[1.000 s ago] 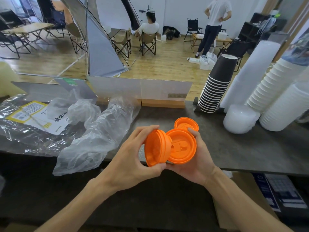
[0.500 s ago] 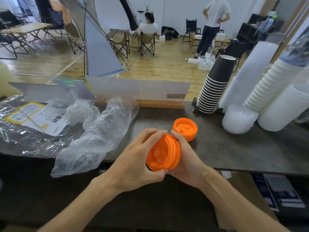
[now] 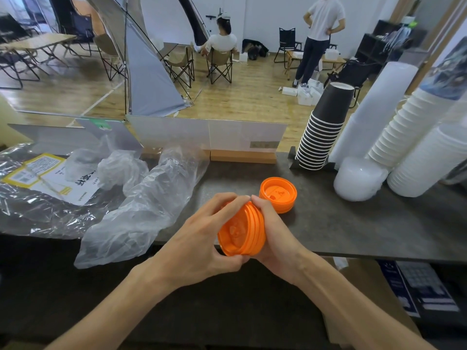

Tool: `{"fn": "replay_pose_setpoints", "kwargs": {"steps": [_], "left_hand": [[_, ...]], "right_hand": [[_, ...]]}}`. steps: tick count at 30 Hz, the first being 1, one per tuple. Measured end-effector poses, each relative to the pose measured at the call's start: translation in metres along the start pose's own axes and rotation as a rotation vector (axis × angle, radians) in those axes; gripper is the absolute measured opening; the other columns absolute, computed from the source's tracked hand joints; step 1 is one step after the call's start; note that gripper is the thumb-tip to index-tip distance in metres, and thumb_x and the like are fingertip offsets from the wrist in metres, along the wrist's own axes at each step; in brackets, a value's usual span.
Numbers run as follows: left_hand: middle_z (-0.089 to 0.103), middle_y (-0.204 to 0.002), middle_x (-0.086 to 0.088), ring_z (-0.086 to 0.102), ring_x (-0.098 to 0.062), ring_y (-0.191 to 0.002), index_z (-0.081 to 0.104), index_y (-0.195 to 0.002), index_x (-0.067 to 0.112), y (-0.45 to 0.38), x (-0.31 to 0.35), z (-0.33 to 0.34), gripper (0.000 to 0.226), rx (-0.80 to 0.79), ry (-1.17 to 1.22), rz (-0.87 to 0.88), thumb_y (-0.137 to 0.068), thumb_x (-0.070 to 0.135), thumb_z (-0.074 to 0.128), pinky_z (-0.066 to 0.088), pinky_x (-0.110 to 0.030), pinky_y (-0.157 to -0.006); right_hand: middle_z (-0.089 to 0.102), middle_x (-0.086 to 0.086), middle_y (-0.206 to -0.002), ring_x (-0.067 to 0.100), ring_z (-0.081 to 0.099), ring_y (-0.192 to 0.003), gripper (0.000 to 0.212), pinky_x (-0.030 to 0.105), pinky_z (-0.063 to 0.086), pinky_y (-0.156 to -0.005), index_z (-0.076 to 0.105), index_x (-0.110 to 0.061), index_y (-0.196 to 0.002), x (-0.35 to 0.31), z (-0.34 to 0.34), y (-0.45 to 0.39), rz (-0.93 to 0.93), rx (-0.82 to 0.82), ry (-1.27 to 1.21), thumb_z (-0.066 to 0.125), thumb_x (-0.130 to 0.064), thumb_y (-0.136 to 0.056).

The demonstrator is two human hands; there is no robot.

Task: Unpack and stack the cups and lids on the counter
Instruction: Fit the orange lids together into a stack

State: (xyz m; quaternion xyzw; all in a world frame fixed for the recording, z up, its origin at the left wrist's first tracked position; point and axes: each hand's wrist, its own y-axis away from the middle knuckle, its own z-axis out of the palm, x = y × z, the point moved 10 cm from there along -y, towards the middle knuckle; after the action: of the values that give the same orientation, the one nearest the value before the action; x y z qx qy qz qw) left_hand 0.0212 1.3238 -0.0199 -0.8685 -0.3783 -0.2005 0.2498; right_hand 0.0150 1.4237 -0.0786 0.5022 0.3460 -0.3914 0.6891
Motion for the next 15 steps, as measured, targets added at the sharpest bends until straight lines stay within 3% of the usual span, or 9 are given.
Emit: {"fn": "replay_pose_setpoints", "kwargs": {"steps": [4,7,9,12,15], "left_hand": [[0.024,-0.147,0.029,0.031,-0.001,-0.137,0.020,-0.154,0.041,0.0015,-0.0036,0.0004,0.097,-0.029,0.021,-0.009,-0.078,0.057,0.078,0.036,-0.008,-0.100],[0.023,-0.145,0.032,0.031,-0.001,-0.138,0.016,-0.153,0.046,0.0024,-0.0056,0.0005,0.097,-0.047,0.036,-0.016,-0.078,0.059,0.076,0.034,-0.006,-0.100],[0.024,-0.145,0.031,0.032,-0.002,-0.137,0.016,-0.154,0.045,0.0029,-0.0064,0.0005,0.097,-0.051,0.041,-0.018,-0.079,0.059,0.076,0.037,-0.011,-0.103],[0.026,-0.146,0.027,0.034,-0.007,-0.138,0.017,-0.156,0.039,0.0037,-0.0046,-0.0001,0.098,-0.048,0.036,-0.005,-0.079,0.058,0.075,0.040,-0.020,-0.106],[0.023,-0.149,0.026,0.031,-0.006,-0.140,0.014,-0.157,0.039,0.0051,-0.0039,0.0004,0.100,-0.043,0.013,0.003,-0.080,0.060,0.074,0.039,-0.018,-0.106]], "right_hand": [[0.073,0.010,-0.116,0.027,0.070,-0.111,0.044,0.053,0.056,-0.096,0.066,-0.030,-0.118,-0.0014,0.0007,0.0020,-0.008,0.020,0.079,0.041,-0.062,-0.100],[0.073,0.012,-0.114,0.032,0.068,-0.113,0.041,0.061,0.050,-0.100,0.067,-0.032,-0.110,-0.0021,0.0005,0.0029,-0.005,0.034,0.129,0.040,-0.061,-0.100],[0.073,0.013,-0.111,0.035,0.067,-0.113,0.040,0.064,0.047,-0.102,0.067,-0.033,-0.104,-0.0026,-0.0002,0.0033,-0.003,0.047,0.160,0.039,-0.061,-0.101],[0.073,0.013,-0.112,0.033,0.069,-0.110,0.040,0.062,0.050,-0.100,0.065,-0.035,-0.106,-0.0019,-0.0013,0.0035,-0.002,0.060,0.209,0.038,-0.064,-0.100],[0.072,0.010,-0.113,0.030,0.070,-0.108,0.043,0.059,0.052,-0.099,0.063,-0.035,-0.108,-0.0009,-0.0018,0.0035,0.008,0.068,0.241,0.037,-0.067,-0.099]]}}
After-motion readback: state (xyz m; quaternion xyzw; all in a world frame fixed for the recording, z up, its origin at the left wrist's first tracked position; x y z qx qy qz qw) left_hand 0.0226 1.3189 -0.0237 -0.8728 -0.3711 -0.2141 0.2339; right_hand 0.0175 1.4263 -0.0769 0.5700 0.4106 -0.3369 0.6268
